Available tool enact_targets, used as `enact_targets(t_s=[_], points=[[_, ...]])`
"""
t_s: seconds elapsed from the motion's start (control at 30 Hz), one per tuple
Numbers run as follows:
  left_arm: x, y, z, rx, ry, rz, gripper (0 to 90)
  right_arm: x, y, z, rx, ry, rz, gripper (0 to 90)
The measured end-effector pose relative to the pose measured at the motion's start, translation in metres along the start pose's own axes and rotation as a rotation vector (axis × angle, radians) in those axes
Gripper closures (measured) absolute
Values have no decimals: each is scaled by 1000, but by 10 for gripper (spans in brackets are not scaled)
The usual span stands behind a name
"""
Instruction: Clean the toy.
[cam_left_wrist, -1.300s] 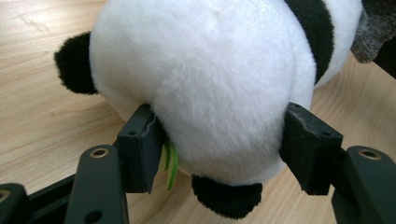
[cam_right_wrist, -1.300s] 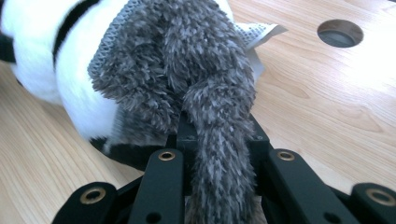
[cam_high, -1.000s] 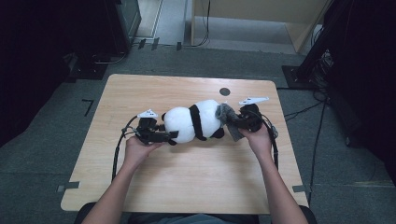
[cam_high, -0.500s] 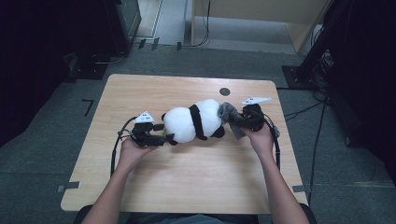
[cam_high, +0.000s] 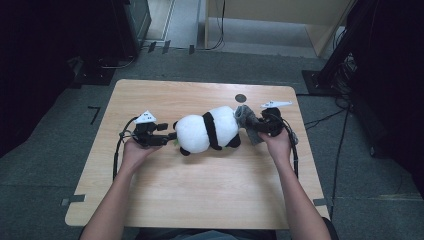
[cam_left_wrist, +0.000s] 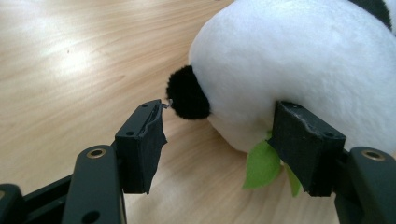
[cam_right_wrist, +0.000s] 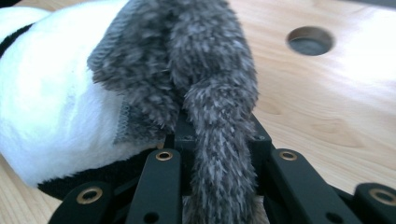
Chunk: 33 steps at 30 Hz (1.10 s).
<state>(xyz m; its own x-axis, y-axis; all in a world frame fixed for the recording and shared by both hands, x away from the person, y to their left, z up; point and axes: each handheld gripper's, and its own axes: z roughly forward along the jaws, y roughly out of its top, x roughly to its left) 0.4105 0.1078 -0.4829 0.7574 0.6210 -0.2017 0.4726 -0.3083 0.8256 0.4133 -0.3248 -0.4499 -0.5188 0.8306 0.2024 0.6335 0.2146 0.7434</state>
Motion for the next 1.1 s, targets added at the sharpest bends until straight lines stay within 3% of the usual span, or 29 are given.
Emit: enact_targets(t_s=[0.17,0.3,0.37,0.47,0.53,0.6,0.67,0.73,0.8,1.0,1.1], points=[[1,0,6,-13,-45,19,344,3,2,18,58,75,-21,762],[1,-4,12,-18,-102,7,312,13,7,25,64,56,-88,781],[0,-5,13,-25,-92,22,272,14,7,26,57,73,-88,787],[-1,-6,15,-33,-65,11,199,13,7,25,56,108,-73,794],[-1,-7,15,-44,-85,8,201,13,7,24,49,131,-67,796],[-3,-8,15,-37,-125,35,204,14,8,23,41,130,-70,796],[-8,-9,16,-30,-184,88,190,15,9,24,30,128,-82,796],[-14,-9,18,-11,-204,116,129,16,10,25,28,131,-91,797],[-18,-8,20,-5,-218,122,87,18,11,26,28,120,-93,798],[-25,-7,22,-15,-281,127,94,23,13,29,31,93,-90,799],[-29,-6,22,9,-312,146,215,26,17,28,-9,65,-87,801]])
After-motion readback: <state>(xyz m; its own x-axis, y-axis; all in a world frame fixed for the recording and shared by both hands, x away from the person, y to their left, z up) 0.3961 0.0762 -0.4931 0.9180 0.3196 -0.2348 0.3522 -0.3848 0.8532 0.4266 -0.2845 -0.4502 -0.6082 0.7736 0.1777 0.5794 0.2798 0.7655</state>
